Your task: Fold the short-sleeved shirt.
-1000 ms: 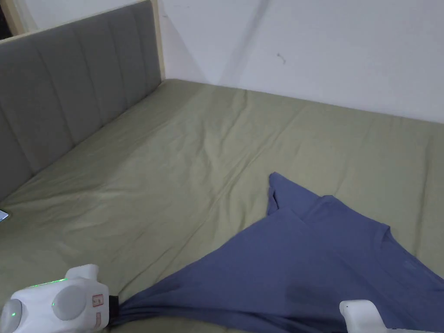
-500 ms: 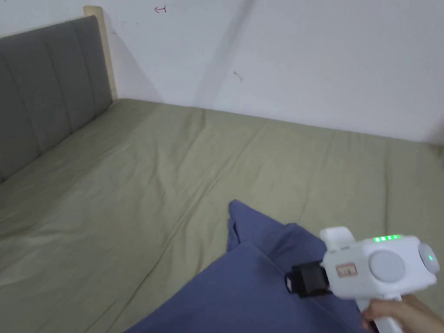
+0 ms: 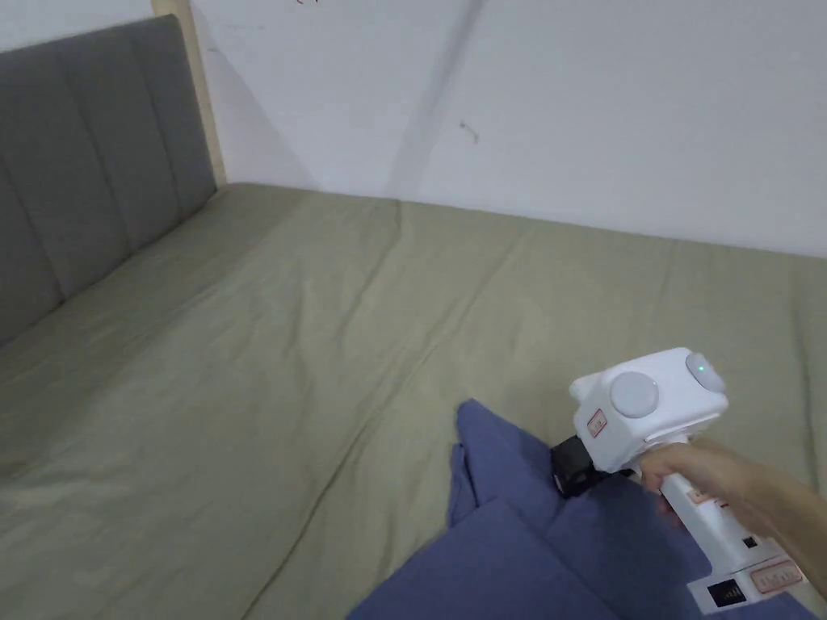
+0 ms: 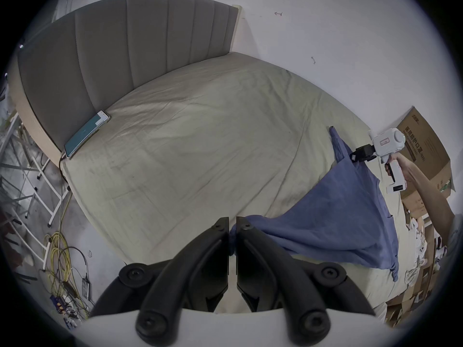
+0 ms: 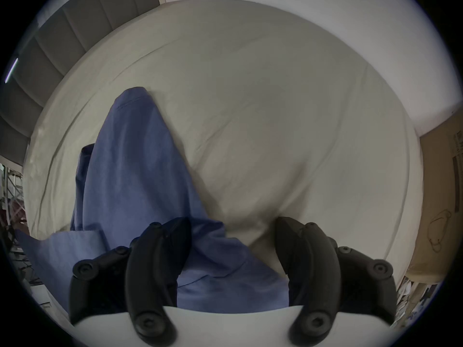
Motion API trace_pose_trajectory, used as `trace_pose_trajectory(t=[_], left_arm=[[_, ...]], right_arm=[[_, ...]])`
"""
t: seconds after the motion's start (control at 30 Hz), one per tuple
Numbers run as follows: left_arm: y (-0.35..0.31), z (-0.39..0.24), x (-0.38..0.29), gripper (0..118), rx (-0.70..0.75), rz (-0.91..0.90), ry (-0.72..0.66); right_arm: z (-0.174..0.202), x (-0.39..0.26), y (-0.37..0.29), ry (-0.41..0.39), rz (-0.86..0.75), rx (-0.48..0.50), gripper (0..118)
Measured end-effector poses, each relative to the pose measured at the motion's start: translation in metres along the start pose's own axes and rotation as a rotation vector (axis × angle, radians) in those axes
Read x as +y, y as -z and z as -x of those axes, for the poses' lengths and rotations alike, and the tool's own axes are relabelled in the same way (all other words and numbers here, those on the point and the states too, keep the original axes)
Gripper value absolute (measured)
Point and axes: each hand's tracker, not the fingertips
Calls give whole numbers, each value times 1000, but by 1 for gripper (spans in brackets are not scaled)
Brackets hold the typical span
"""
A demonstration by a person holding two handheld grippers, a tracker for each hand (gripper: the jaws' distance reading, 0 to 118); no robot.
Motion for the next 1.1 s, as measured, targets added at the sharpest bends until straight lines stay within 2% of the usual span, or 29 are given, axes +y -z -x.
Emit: trace_pose_trajectory(t=[0.03, 0.07, 0.1, 0.13, 0.17, 0.2, 0.27, 0.3, 0.4, 0.43, 0.53, 0.67, 0.83, 0.97, 1.1], left_arm=[[1, -2, 0, 3, 6, 0, 1], [2, -2, 1, 3, 4, 1, 5], [3, -2, 2, 3, 7, 3, 9], [2, -3, 3, 3, 13, 5, 9], [0, -8, 3, 3, 14, 2, 14], [-3, -9, 3, 3, 11, -5, 24], [-11, -7, 6, 3, -10, -19, 34], [-15, -4, 9, 3, -19, -24, 33], [-27, -2, 20, 3, -22, -55, 37], [-32, -7, 25, 3, -29, -71, 32], [-48, -24, 45, 3, -10, -139, 114], [-85, -52, 91, 3, 33, -323, 252], [-143, -93, 171, 3, 49, -579, 223], [-191, -133, 232, 3, 45, -796, 167], [-228, -176, 286, 3, 59, -909, 216]], right_arm=[[-1, 1, -4, 9, 1, 5, 61], [-2, 1, -10, 25, -5, 16, 40], [-1, 2, -16, 41, -18, -5, 6], [-1, 2, -19, 86, -27, -14, 0], [0, 0, -24, 143, 2, 30, 0], [1, -1, -27, 147, 22, 74, 0], [1, -5, -44, 146, -10, 60, 0], [-1, -5, -57, 176, -62, 60, 0], [-20, -8, -109, 328, -153, 188, 0], [-23, -10, -128, 330, -179, 197, 0], [-40, -15, -191, 315, -270, 159, 0], [-68, -32, -290, 387, -435, 160, 0], [-101, -66, -412, 481, -664, 139, 0], [-117, -104, -491, 564, -907, 199, 0], [-125, -132, -550, 595, -1039, 179, 0]])
